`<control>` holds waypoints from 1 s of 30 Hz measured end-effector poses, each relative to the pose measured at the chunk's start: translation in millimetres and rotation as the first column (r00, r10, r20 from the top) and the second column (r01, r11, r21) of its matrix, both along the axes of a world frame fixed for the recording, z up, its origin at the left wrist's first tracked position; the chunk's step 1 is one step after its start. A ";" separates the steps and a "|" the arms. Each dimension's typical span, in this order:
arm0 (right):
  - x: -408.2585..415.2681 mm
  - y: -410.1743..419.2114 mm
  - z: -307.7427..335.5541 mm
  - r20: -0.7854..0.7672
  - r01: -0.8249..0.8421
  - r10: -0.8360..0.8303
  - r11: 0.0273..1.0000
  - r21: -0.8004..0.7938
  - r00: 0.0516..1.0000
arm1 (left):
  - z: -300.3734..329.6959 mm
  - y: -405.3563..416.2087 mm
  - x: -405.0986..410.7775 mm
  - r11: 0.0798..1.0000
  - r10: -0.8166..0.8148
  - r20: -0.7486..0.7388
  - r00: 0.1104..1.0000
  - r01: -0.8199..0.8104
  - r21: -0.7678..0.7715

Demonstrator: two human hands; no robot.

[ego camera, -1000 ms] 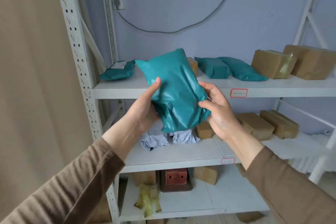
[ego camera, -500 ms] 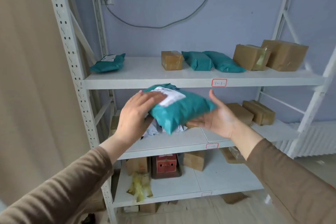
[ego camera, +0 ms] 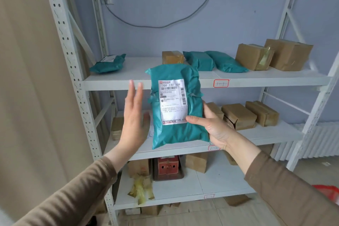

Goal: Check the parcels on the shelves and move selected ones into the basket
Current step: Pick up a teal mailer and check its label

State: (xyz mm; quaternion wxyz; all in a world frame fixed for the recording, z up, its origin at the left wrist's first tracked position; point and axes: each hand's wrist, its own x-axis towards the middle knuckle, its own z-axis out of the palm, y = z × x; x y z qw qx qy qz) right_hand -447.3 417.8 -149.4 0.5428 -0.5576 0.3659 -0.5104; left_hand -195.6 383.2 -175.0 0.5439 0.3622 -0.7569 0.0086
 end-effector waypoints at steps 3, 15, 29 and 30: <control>-1.4 -5.9 -1.8 0.001 0.051 -0.051 0.997 -0.053 0.999 | 3.1 12.5 -19.6 0.741 -0.096 -0.649 0.755 0.490 0.459; 21.3 -82.7 22.4 -0.087 0.120 -0.128 0.988 -0.101 0.988 | 31.2 -41.5 -35.3 0.561 -0.044 -0.772 0.635 0.655 0.506; 98.2 -312.6 99.2 -0.080 0.225 -0.228 0.973 -0.043 0.970 | 129.2 -273.2 15.4 0.711 0.163 -0.780 0.604 0.476 0.517; 102.9 -329.7 101.1 -0.080 0.222 -0.223 0.975 -0.025 0.971 | 131.2 -289.8 19.9 0.703 0.170 -0.778 0.605 0.479 0.526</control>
